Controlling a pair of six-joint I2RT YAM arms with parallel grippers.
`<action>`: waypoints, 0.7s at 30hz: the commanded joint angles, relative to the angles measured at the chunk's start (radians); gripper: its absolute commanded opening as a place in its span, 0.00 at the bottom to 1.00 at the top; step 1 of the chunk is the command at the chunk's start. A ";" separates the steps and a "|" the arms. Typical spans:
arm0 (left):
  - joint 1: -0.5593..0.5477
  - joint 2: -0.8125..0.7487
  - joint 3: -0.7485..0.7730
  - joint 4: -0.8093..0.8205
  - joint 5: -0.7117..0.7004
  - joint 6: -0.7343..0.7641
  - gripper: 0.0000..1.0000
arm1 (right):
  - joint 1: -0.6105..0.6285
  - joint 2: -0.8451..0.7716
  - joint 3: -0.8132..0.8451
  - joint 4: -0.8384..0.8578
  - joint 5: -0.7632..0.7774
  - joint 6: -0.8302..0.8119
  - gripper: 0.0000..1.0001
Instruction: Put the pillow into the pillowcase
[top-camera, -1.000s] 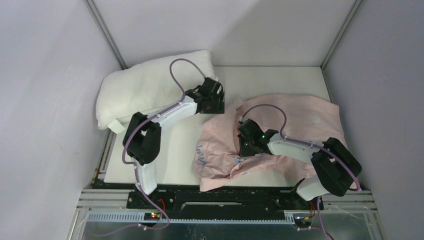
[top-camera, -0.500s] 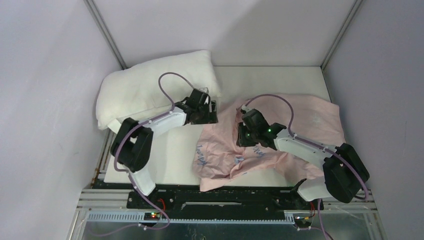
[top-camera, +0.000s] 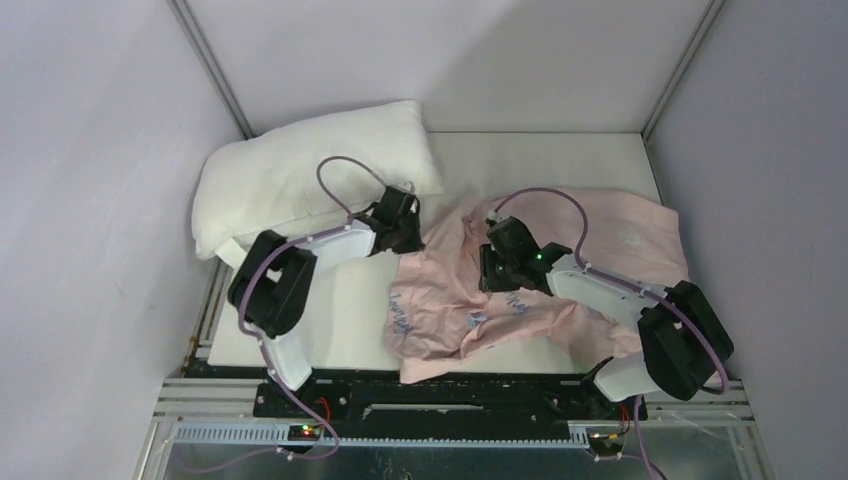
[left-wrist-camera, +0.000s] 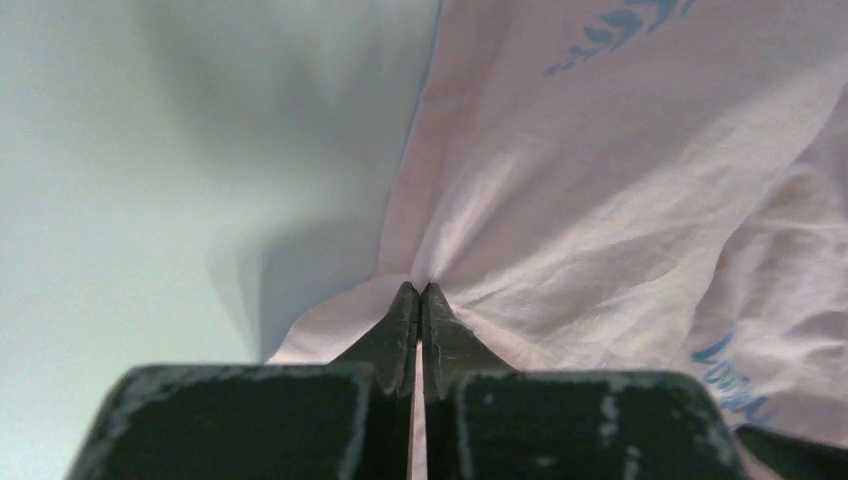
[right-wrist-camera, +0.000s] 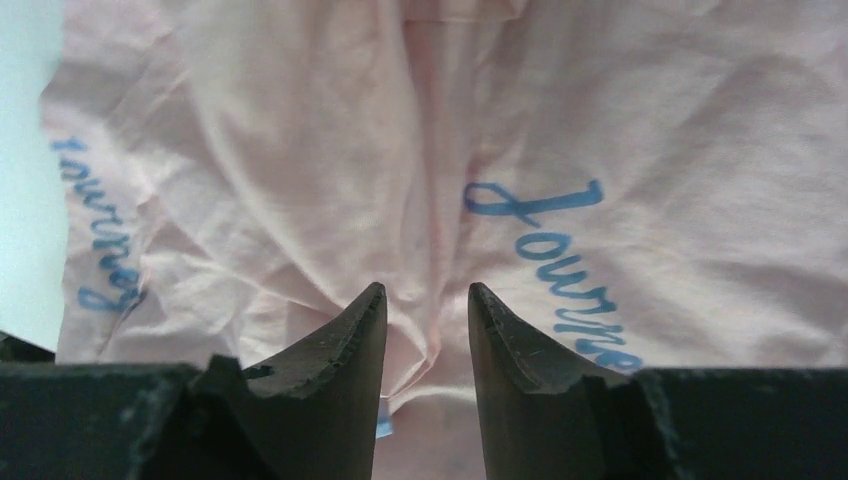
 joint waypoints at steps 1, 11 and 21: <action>0.059 -0.188 -0.082 -0.176 -0.256 -0.030 0.00 | -0.043 0.018 0.029 0.032 0.011 -0.039 0.40; 0.188 -0.264 0.029 -0.325 -0.300 0.044 0.43 | -0.064 0.100 0.071 0.086 -0.037 -0.054 0.48; -0.029 -0.344 0.032 -0.349 -0.200 0.029 0.66 | -0.006 0.194 0.203 0.093 -0.050 -0.038 0.52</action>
